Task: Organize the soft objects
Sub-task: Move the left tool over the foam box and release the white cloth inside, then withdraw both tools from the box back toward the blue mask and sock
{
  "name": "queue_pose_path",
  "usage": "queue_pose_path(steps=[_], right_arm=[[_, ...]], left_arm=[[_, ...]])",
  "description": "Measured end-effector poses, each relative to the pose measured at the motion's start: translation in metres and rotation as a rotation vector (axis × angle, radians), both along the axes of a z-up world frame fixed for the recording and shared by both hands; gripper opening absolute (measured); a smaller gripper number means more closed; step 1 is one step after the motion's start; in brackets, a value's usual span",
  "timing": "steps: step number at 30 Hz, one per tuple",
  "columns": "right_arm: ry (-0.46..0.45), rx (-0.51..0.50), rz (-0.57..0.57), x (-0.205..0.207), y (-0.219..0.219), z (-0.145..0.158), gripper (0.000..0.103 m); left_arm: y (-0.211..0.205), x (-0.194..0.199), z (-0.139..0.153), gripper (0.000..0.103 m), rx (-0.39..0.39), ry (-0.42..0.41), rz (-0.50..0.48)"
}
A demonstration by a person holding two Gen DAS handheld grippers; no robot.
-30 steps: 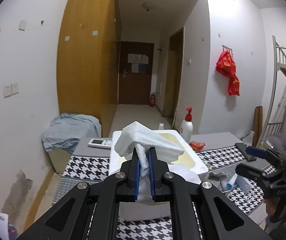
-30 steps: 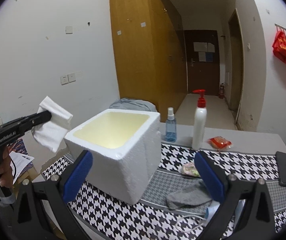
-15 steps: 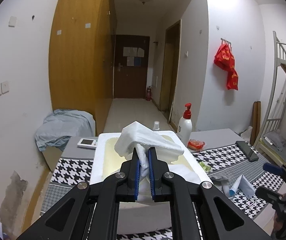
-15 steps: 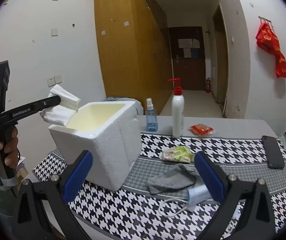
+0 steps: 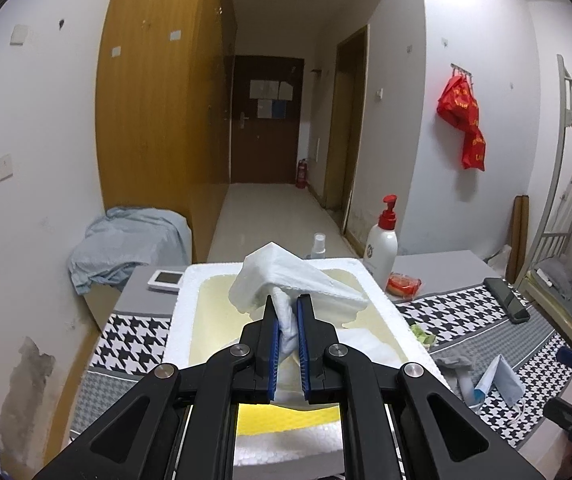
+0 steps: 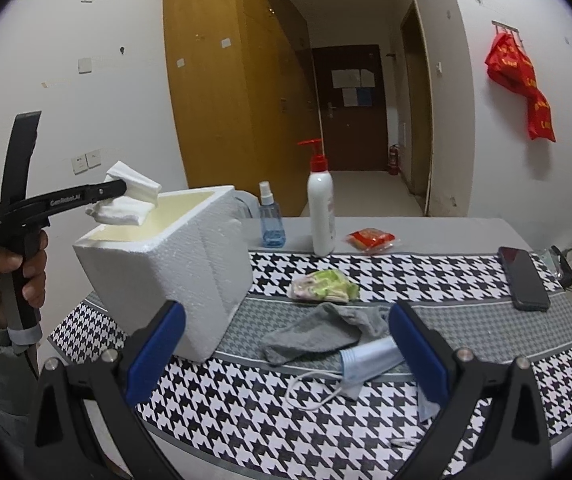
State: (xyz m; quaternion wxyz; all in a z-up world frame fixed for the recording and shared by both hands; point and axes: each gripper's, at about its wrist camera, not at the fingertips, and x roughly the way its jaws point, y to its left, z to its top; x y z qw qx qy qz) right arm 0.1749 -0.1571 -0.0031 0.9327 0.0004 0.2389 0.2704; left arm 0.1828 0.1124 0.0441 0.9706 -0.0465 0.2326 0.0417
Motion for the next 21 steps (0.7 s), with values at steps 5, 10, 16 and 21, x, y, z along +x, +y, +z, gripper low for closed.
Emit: queue_pose_path(steps=[5,10,16,21], right_arm=[[0.011,0.004,-0.018,-0.001,-0.007,-0.004,0.103],[0.022,0.006,-0.038,0.0,-0.014,-0.007,0.103],[0.023,0.013,-0.05,0.0,-0.02,-0.008,0.103],[0.027,0.019,-0.056,0.001,-0.024,-0.009,0.103]], left_arm=[[-0.002,0.007,-0.004,0.01,0.012,0.012,0.001],[-0.005,0.011,-0.002,0.057,0.034,0.012,0.004],[-0.006,0.001,0.002,0.099,0.03,-0.054,0.046],[-0.009,-0.009,0.005,0.101,-0.012,-0.069,0.022]])
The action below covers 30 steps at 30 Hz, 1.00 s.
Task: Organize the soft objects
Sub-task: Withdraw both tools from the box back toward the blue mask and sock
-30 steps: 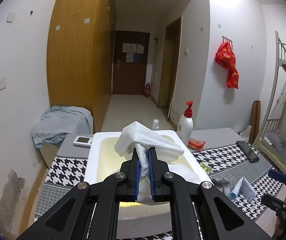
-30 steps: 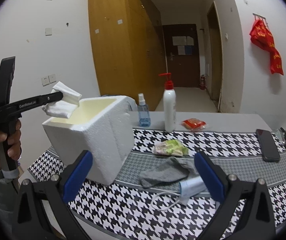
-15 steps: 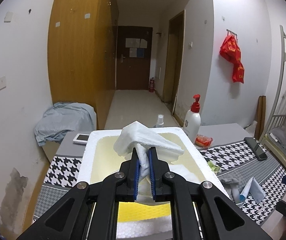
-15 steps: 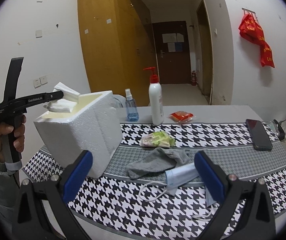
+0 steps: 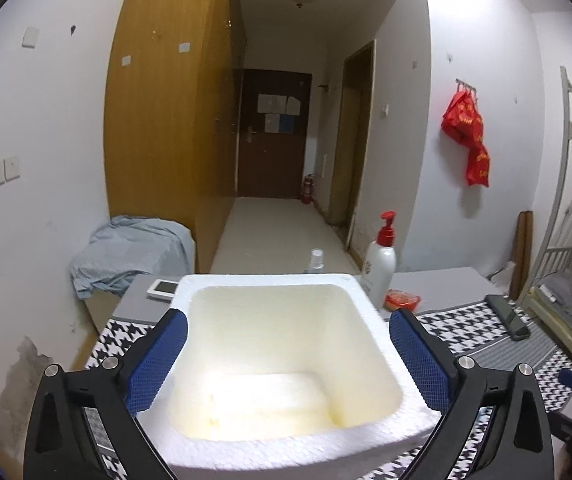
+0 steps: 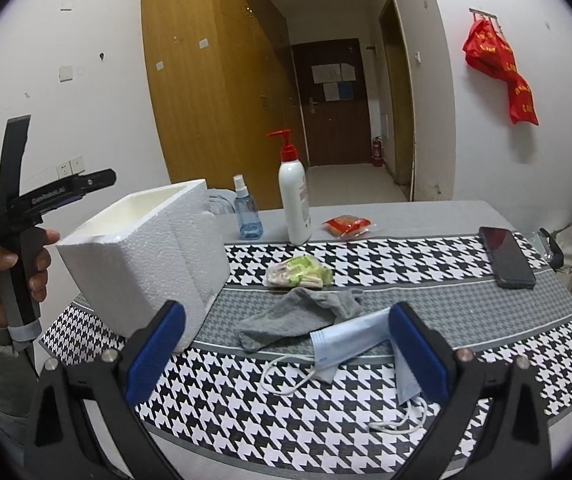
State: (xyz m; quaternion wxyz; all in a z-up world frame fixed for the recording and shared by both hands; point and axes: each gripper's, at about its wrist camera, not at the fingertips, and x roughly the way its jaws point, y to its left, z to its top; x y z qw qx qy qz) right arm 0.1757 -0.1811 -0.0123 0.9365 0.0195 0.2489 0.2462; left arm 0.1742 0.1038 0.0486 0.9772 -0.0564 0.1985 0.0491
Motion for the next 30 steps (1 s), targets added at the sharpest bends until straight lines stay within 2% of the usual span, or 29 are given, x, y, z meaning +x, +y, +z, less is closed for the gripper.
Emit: queue_pose_path(steps=[9,13,17,30], right_arm=[[-0.005,0.015,-0.018,0.0,-0.009,0.0,0.103],[-0.011,0.009,-0.02,-0.002,-0.011,0.001,0.103],[-0.023,0.007,-0.022,-0.006,-0.013,0.002,0.103],[-0.053,0.001,-0.045,-0.018,-0.021,0.001,0.103]], left_arm=[[-0.02,-0.028,0.005,0.101,-0.035,-0.052,-0.042],[-0.034,-0.04,0.004,0.101,-0.002,-0.077,-0.08],[-0.042,-0.048,-0.002,0.101,-0.002,-0.08,-0.103],[-0.056,-0.073,-0.022,0.101,0.03,-0.141,-0.103]])
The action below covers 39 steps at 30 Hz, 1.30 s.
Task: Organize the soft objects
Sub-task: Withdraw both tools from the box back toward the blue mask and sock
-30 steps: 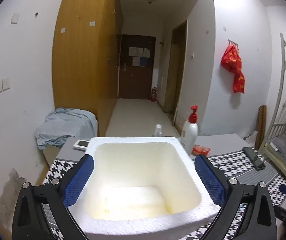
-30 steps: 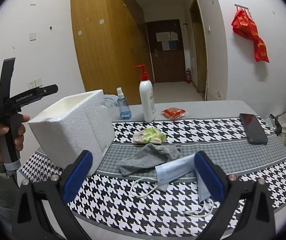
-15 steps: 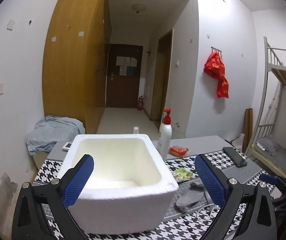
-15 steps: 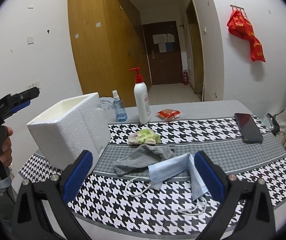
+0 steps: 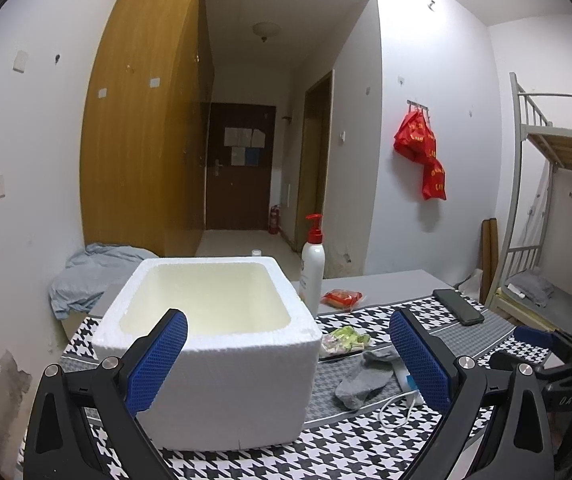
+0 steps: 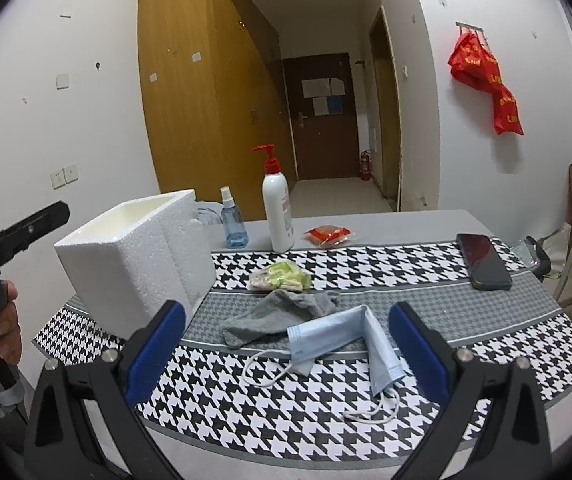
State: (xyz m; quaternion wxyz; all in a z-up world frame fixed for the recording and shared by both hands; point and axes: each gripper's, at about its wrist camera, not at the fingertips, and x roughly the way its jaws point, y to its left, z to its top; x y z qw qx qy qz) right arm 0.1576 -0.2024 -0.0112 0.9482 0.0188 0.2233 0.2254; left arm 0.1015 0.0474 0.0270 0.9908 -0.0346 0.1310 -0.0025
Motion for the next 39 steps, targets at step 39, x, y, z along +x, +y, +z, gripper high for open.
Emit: queue_pose_path(steps=[39], right_arm=[[0.143,-0.118,0.008,0.049,-0.024,-0.056,0.102]], left_arm=[[-0.077,0.025,-0.064,0.102,0.06,0.134,-0.124]])
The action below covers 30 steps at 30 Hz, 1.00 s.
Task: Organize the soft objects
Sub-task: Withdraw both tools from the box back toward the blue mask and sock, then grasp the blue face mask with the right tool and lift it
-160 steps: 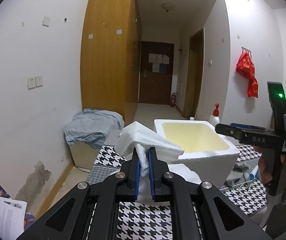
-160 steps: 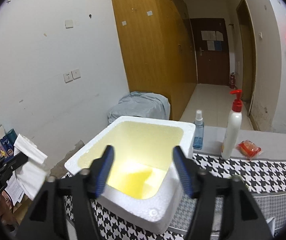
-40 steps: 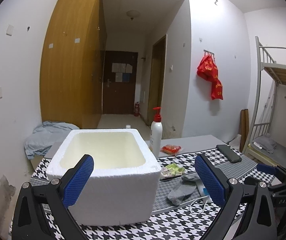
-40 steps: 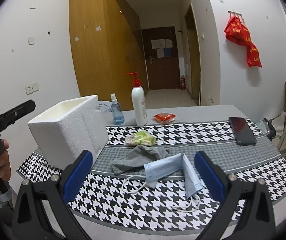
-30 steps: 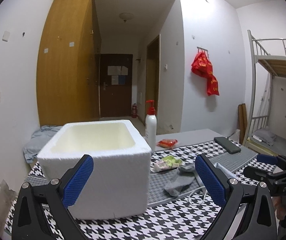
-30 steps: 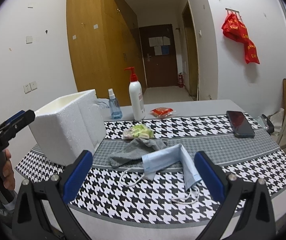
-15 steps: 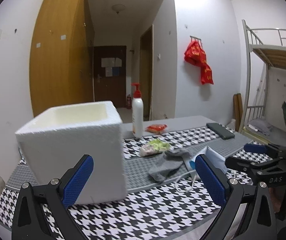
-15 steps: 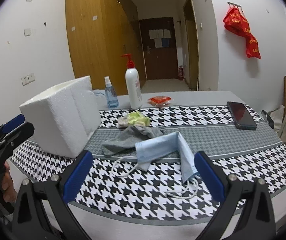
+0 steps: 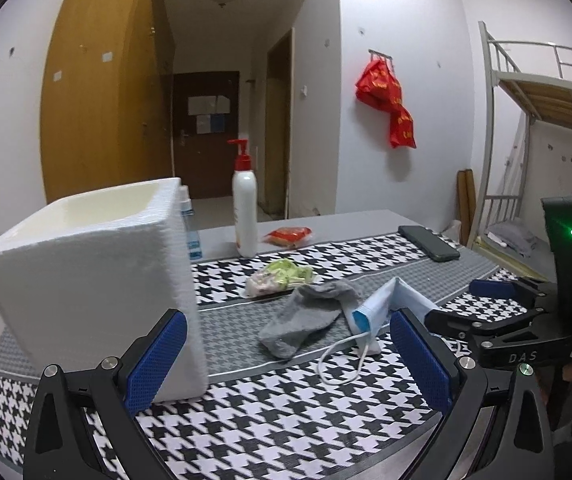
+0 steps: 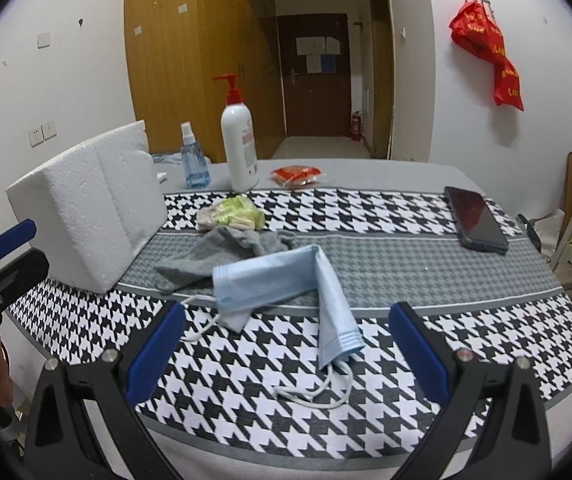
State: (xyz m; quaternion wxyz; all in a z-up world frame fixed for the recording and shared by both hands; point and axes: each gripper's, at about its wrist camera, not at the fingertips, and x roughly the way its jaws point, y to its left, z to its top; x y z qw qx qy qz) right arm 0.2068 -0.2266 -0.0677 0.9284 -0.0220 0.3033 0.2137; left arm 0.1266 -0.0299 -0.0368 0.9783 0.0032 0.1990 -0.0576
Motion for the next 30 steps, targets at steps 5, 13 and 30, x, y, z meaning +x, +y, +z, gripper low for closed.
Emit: queue_pose_path(steps=[5,13,30], right_arm=[[0.023,0.005,0.003,0.012,-0.006,-0.007,0.101],[0.09,-0.006,0.012,0.032,-0.011,-0.023,0.07],[0.189,-0.035,0.009,0.052,-0.011,-0.043,0.014]], left_arm=[[-0.008,0.012,-0.004,0.102,0.007,0.02,-0.006],[-0.012,0.032,-0.01,0.102,0.018,0.057,-0.006],[-0.017,0.052,-0.017,0.102,0.023,0.105,-0.026]])
